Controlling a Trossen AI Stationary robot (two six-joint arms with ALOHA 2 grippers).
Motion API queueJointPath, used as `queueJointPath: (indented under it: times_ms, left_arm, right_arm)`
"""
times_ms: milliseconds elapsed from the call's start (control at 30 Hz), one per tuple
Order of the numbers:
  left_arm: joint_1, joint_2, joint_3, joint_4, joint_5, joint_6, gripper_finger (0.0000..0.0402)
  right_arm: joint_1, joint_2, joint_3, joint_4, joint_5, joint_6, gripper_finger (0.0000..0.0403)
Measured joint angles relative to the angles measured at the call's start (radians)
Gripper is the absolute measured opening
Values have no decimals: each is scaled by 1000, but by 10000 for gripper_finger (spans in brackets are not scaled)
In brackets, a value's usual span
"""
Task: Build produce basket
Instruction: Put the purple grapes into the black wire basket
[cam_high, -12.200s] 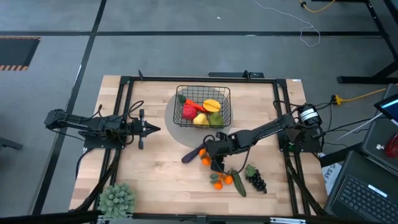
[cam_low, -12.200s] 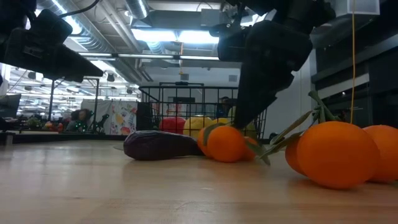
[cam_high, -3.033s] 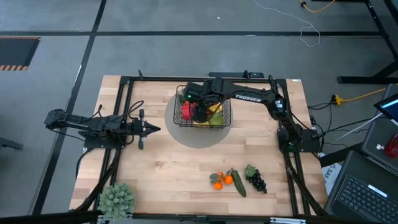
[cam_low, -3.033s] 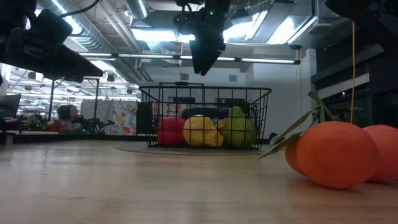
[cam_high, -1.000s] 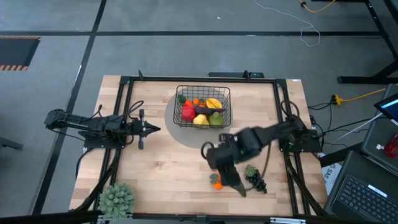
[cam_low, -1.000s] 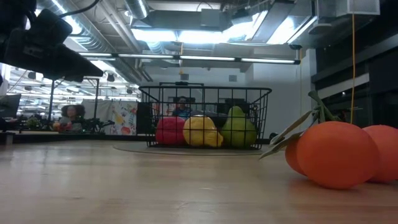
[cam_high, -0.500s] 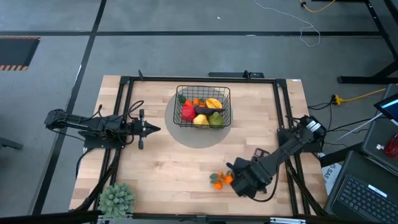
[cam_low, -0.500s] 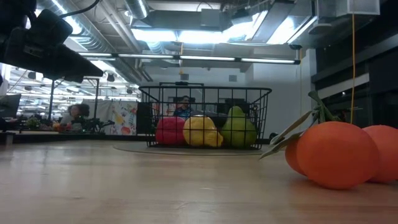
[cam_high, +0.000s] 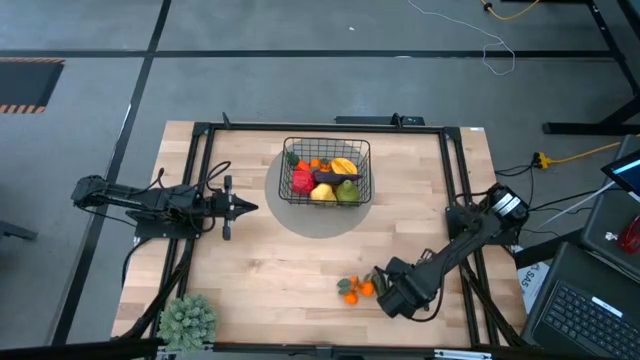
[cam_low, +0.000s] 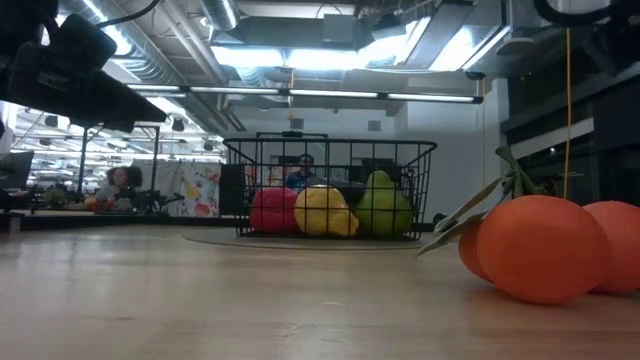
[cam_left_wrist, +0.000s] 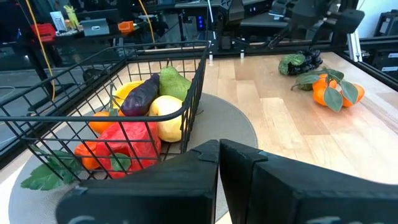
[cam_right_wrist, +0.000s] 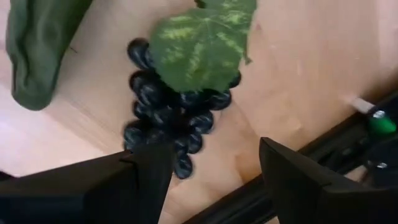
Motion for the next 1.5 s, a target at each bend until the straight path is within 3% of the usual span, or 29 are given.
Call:
queueJointPath:
  times_ms: [400, 567, 700, 900, 1033, 1267, 1400, 1500]
  left_arm:
    - [0, 0, 0, -2, 0, 0, 4]
    - [0, 0, 0, -4, 0, 1, 4]
    - [0, 0, 0, -4, 0, 1, 4]
    - [0, 0, 0, -4, 0, 1, 4]
    - [0, 0, 0, -4, 0, 1, 4]
    - [0, 0, 0, -5, 0, 2, 4]
    - [0, 0, 0, -5, 0, 2, 4]
    - [0, 0, 0, -6, 0, 2, 4]
  right_arm:
    - [-13, -1, -198, 341, -90, 1, 221]
    - [-13, -5, -270, 375, -105, 33, 216]
    - [-17, -3, -270, 357, -114, 42, 178]
    - [-29, 1, -232, 307, -110, -1, 66]
    - [-54, 2, -196, 211, -95, -45, 53]
    - [-114, 2, -54, -75, 37, -144, 49]
    - [-153, 2, 48, -268, 224, -150, 47]
    - [-189, -2, 112, -254, 373, -227, 47]
